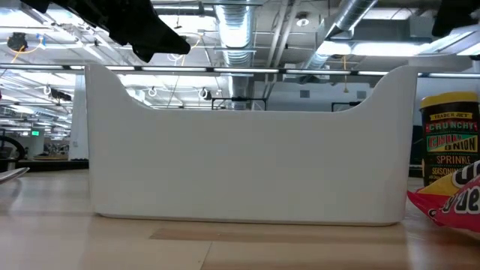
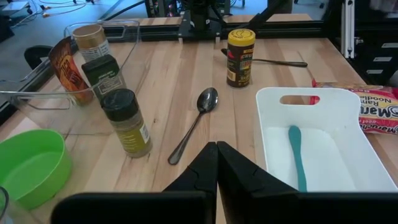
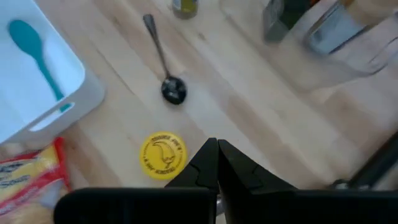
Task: Pick & Place Food Item
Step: Put the yellow seasoning into the right transparent bin
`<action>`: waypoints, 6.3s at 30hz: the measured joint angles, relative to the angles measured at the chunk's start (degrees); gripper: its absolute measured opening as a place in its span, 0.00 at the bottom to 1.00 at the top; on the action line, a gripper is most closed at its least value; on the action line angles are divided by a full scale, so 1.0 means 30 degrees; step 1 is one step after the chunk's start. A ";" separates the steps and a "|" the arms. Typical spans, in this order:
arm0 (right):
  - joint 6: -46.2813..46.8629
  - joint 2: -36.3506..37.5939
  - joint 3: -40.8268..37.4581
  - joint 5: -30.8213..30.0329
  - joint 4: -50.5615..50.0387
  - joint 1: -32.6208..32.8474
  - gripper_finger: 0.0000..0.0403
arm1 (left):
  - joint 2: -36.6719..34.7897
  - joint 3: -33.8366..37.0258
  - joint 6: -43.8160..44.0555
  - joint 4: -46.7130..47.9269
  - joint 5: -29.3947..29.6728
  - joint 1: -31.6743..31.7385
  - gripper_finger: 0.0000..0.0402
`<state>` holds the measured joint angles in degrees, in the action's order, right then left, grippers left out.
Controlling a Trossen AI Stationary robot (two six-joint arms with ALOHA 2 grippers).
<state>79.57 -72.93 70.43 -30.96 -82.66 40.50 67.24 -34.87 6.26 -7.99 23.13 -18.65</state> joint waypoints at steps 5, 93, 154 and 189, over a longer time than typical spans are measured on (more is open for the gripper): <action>0.0010 0.1032 -0.1186 0.1914 0.1419 -0.0852 0.00 | 0.0000 0.0000 0.0000 -0.0047 -0.0004 0.0000 0.01; -0.4036 -0.6090 -0.1683 0.9054 0.6072 -0.5379 0.69 | 0.0000 0.0007 0.0000 0.0016 -0.0006 0.0000 0.01; -0.3529 -0.6095 -0.1696 0.8802 0.8325 -0.4393 0.68 | 0.0000 0.0007 0.0007 0.0014 -0.0006 -0.0004 0.01; -0.4191 -0.6095 -0.1704 0.8814 0.8285 -0.4126 0.68 | 0.0000 0.0007 0.0007 0.0014 0.0000 0.0000 0.01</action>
<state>67.00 -91.22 65.32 -4.51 -57.80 28.12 67.24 -34.85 6.28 -7.94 23.13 -18.65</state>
